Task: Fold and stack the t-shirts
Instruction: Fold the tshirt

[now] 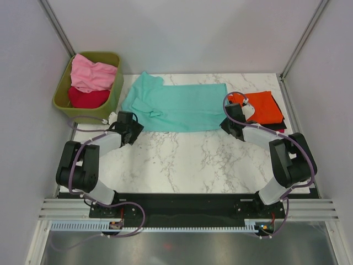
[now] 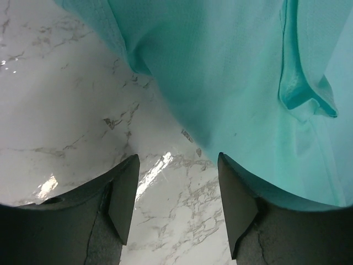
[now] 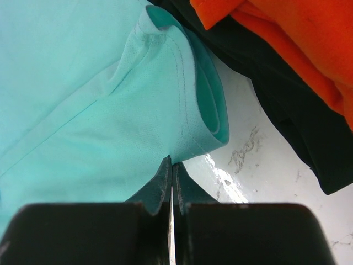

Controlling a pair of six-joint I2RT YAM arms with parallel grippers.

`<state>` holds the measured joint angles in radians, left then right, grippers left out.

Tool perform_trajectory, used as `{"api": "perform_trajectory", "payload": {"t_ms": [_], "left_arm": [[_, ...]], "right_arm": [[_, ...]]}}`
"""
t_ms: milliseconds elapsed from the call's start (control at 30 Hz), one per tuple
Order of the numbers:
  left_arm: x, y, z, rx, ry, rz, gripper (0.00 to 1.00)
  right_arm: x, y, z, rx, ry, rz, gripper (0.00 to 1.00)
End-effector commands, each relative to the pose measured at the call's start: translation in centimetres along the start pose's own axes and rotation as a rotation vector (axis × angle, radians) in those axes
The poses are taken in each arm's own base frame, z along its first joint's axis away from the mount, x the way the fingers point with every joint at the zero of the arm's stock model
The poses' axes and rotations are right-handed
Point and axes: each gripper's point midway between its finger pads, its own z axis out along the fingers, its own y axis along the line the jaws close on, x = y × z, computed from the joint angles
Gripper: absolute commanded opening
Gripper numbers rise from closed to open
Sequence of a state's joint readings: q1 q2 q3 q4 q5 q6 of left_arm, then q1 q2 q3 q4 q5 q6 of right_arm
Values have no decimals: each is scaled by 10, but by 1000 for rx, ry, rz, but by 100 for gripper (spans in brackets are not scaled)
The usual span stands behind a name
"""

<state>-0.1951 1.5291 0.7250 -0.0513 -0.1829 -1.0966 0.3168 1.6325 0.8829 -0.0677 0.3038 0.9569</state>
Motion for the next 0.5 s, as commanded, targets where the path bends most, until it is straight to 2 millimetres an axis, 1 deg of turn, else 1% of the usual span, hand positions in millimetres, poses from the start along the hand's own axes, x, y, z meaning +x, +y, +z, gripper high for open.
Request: {"api": "perform_trajectory", "payload": {"t_ms": [0,67,133,167,200,267,367,400,433,467], "left_arm": [[-18,-21,11,25,-68,-53,66],[-22,-19,18,1,-87,-44,66],[-25,-22,21,-2,-96,-36,64],[-28,-27,23,15,-113,-41,63],[-28,-26,25,9,-115,-39,63],[-31,-23,28,-7,-131,-36,56],[-29,-17,37,-33,-116,-38,45],[-26,-13,42,-47,-100,-40,39],[-25,-10,44,-58,-90,-50,30],[-27,-8,45,-60,-83,-62,26]], "right_arm": [[-2,3,-3,-15,-1,2,0],[-3,3,-3,-17,-5,0,0],[-4,3,-3,-16,-9,-1,0],[-4,4,-4,-20,-9,-2,0],[-4,4,-5,-21,-8,-2,0],[-3,4,-5,-21,-6,-2,0],[-4,5,-7,-29,-6,2,0],[-5,4,-8,-27,-9,3,0],[-6,4,-9,-26,-15,3,0],[-8,4,-11,-29,-21,6,0]]}}
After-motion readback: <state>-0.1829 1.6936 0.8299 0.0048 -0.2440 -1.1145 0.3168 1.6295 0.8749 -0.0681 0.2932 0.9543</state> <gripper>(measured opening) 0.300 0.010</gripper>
